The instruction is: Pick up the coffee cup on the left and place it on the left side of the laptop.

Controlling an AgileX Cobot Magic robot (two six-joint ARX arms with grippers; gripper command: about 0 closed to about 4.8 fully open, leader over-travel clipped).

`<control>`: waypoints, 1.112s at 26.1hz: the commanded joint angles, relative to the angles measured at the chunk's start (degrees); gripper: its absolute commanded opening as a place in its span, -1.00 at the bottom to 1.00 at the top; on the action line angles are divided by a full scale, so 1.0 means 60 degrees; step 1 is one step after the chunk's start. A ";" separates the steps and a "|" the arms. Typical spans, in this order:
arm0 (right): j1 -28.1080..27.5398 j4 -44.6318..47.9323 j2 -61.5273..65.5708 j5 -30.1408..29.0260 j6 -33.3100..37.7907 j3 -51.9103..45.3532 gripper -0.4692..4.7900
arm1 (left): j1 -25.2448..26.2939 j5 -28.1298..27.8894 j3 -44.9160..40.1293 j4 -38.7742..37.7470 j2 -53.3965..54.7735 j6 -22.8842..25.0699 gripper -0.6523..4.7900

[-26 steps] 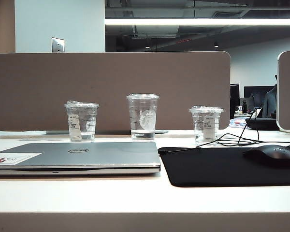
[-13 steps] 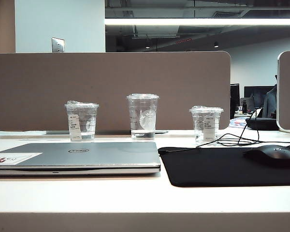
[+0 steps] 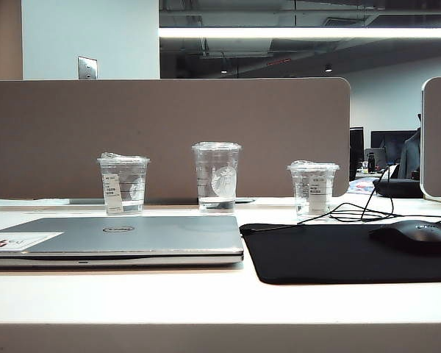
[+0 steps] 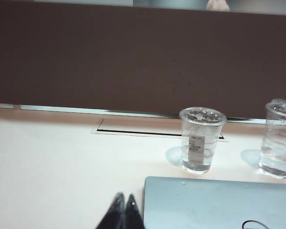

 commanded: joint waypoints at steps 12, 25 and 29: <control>0.0018 0.1242 0.3439 -0.1093 0.0033 0.2881 -0.83 | -0.0849 -0.0084 0.2433 0.1719 0.4524 -0.0033 -0.78; 0.1792 0.1315 0.5315 -0.1126 0.0033 0.4007 -0.83 | -0.2692 -0.1009 0.5344 0.3668 1.0885 -0.0095 -0.78; 0.2506 0.1311 0.5329 -0.0605 0.0036 0.4007 -0.83 | -0.2688 -0.0627 0.5792 0.3956 1.2014 -0.0098 -0.78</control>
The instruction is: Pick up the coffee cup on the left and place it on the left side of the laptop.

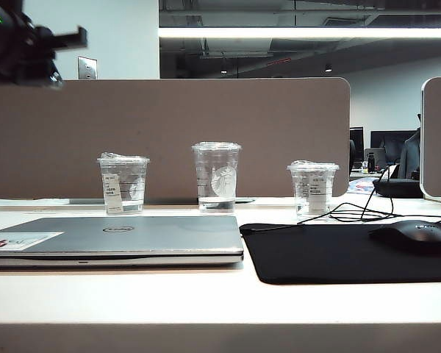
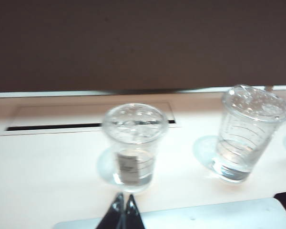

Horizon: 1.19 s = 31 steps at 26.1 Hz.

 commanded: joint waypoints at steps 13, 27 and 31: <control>0.2087 -0.1402 0.0018 -0.0565 0.0637 0.0040 -0.83 | 0.0000 0.0984 0.0528 0.2244 0.3286 -0.0029 -0.78; 0.2109 -0.1654 0.0018 -0.0765 0.0627 0.0040 -0.83 | 0.0000 0.0721 0.2011 0.2240 0.5093 -0.1767 1.00; 0.2113 -0.1654 0.0018 -0.0765 0.0627 0.0040 -0.83 | 0.0000 0.0313 0.2608 0.2240 0.5814 -0.1716 1.00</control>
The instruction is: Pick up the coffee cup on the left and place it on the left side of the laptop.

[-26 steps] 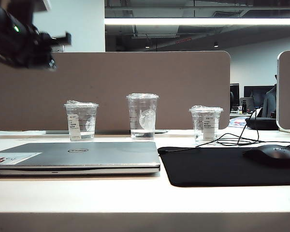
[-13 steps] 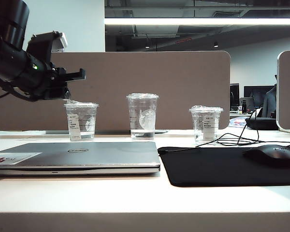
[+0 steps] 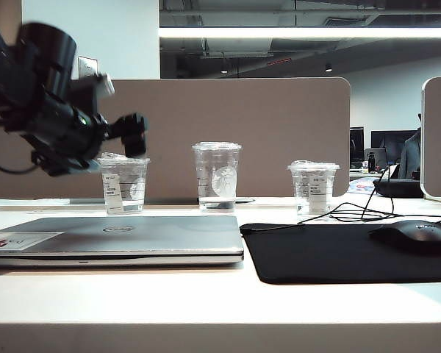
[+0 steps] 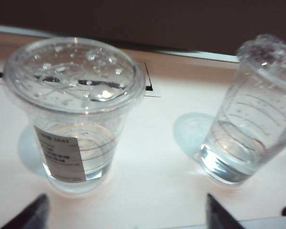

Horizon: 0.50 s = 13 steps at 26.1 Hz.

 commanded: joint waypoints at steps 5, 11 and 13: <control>0.0004 0.0157 -0.0022 -0.0011 -0.0004 0.0040 -0.83 | 0.0007 -0.0980 0.1133 0.0087 0.1133 -0.0029 1.00; 0.0004 0.0189 -0.0022 -0.0011 -0.0011 0.0040 -0.83 | 0.0007 -0.1155 0.1880 0.0109 0.1963 -0.0208 1.00; 0.0004 0.0189 -0.0022 -0.0011 -0.0011 0.0040 -0.83 | 0.0007 -0.1348 0.2058 0.0135 0.2160 -0.0277 1.00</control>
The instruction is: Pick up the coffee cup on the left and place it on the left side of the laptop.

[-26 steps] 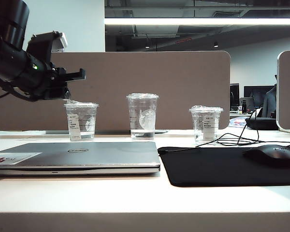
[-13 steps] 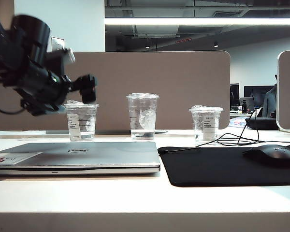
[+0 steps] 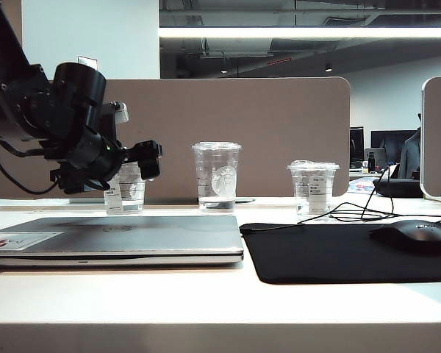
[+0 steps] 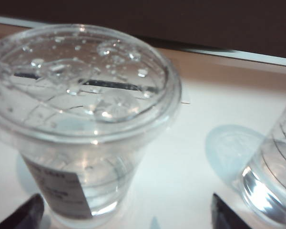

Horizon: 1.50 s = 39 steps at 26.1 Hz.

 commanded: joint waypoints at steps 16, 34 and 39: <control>0.0004 0.0681 -0.0015 -0.0007 -0.0044 0.0040 -0.83 | 0.0018 -0.0787 0.0448 0.1989 0.1468 -0.0157 1.00; 0.0000 0.0688 0.0022 -0.0011 -0.0044 0.0040 -0.83 | 0.0044 -0.0947 0.1705 0.2218 0.2495 0.0357 1.00; 0.0000 0.0692 0.0022 -0.0011 -0.0044 0.0040 -0.83 | 0.0044 -0.0947 0.2324 0.1599 0.2648 0.0608 1.00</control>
